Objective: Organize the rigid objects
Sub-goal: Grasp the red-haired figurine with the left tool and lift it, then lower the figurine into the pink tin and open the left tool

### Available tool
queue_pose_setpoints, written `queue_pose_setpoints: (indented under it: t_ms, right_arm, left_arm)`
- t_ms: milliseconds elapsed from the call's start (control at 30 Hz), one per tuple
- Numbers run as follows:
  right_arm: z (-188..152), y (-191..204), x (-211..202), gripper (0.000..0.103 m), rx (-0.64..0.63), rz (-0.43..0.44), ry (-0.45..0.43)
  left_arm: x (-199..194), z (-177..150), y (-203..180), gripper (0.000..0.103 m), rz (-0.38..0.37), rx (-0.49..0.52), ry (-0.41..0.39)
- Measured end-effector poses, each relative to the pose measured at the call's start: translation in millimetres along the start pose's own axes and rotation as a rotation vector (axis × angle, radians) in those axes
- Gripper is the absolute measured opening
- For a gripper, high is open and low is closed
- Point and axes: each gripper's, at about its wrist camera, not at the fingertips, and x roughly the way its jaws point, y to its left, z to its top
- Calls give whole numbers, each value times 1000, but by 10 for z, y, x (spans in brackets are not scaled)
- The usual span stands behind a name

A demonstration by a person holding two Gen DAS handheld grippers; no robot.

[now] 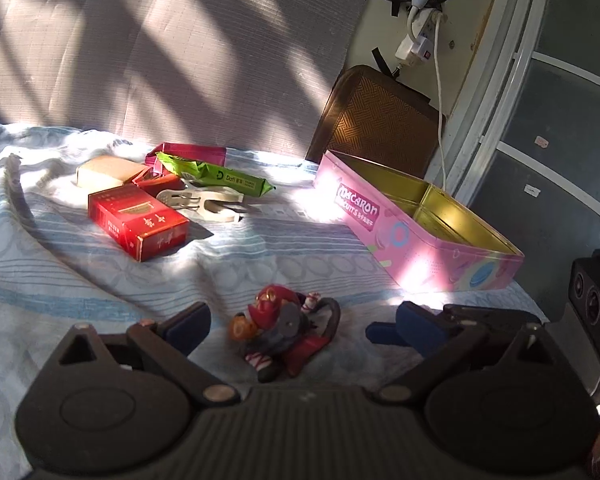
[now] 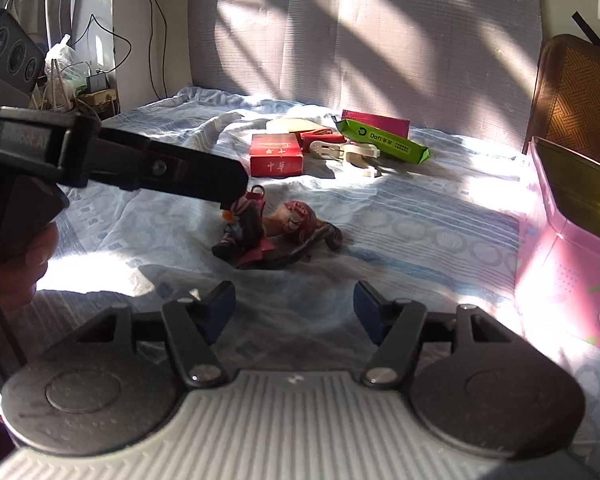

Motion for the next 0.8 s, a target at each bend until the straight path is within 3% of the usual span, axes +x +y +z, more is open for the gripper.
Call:
queue_pose_setpoints:
  t_ms: [367, 467, 533, 600, 767, 800]
  right_arm:
    - [66, -65, 102, 72, 15, 26, 9]
    - [124, -75, 173, 72, 19, 36, 7]
    - [165, -83, 249, 72, 22, 63, 6]
    - [193, -87, 301, 61, 36, 85, -2]
    - [211, -65, 90, 58, 2, 30, -130]
    - [235, -98, 37, 48, -6, 16, -155]
  left_arm:
    - [28, -27, 38, 99, -4, 17, 27]
    - [168, 17, 71, 88, 12, 6, 53]
    - [302, 39, 150, 57, 13, -37, 98]
    - [343, 47, 177, 54, 37, -71, 97]
    - [218, 276, -53, 54, 21, -7, 10]
    - [239, 366, -120, 54, 6, -1, -2]
